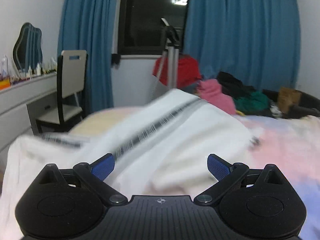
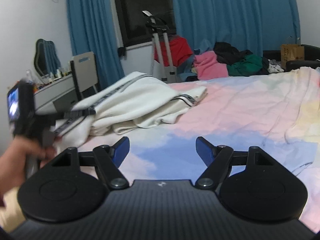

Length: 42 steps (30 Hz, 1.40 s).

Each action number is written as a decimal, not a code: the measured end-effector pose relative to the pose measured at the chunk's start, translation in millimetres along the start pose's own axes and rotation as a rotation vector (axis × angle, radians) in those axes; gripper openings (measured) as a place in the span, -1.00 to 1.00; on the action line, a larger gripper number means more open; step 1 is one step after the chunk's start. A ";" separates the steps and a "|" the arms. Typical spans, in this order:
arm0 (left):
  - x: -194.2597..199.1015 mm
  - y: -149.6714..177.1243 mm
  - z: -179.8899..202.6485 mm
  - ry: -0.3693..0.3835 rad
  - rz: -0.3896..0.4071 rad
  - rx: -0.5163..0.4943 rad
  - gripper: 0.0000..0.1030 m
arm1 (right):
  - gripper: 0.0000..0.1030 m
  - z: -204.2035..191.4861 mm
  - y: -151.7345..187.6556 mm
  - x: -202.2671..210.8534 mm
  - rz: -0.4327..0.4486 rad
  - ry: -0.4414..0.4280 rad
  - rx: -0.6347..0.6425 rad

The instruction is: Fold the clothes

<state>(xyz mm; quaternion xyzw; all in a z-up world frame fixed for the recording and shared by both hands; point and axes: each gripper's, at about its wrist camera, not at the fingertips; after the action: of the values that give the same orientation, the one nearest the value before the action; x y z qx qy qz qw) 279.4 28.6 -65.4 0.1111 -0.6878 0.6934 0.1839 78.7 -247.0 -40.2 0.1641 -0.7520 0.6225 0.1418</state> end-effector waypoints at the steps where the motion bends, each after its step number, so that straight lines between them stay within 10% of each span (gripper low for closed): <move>1: -18.0 -9.4 -4.6 -0.011 0.000 0.002 0.94 | 0.47 3.9 -0.2 -6.7 -0.008 0.008 -0.005; 13: -192.2 -94.1 -70.4 0.051 -0.114 0.326 0.84 | 0.47 24.2 24.1 -117.9 -0.185 -0.021 -0.155; 18: -213.9 -98.0 -70.7 0.098 -0.225 0.299 -0.09 | 0.44 35.6 27.4 -130.7 -0.196 -0.011 -0.212; 21: -194.6 -98.9 -51.5 0.094 -0.231 0.170 -0.89 | 0.45 39.1 24.7 -126.5 -0.173 0.016 -0.203; 31: -5.1 -78.2 24.1 0.251 -0.051 -0.092 -0.95 | 0.45 35.9 12.3 -81.1 -0.049 0.035 -0.159; 42: 151.4 62.4 65.7 0.321 -0.132 -0.031 -0.95 | 0.45 49.1 8.6 -42.4 -0.007 -0.029 -0.236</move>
<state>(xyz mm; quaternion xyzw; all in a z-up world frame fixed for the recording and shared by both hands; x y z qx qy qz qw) 110.0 -20.4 -58.8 0.0409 -0.6514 0.6779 0.3383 113.0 -290.8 -74.6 0.1578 -0.8215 0.5266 0.1516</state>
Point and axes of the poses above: each gripper's, at about its wrist camera, not at the fingertips, and x roughly against the way its jaws point, z to its right, y to its underside, and after that the axes turned 3 degrees about y, right-handed
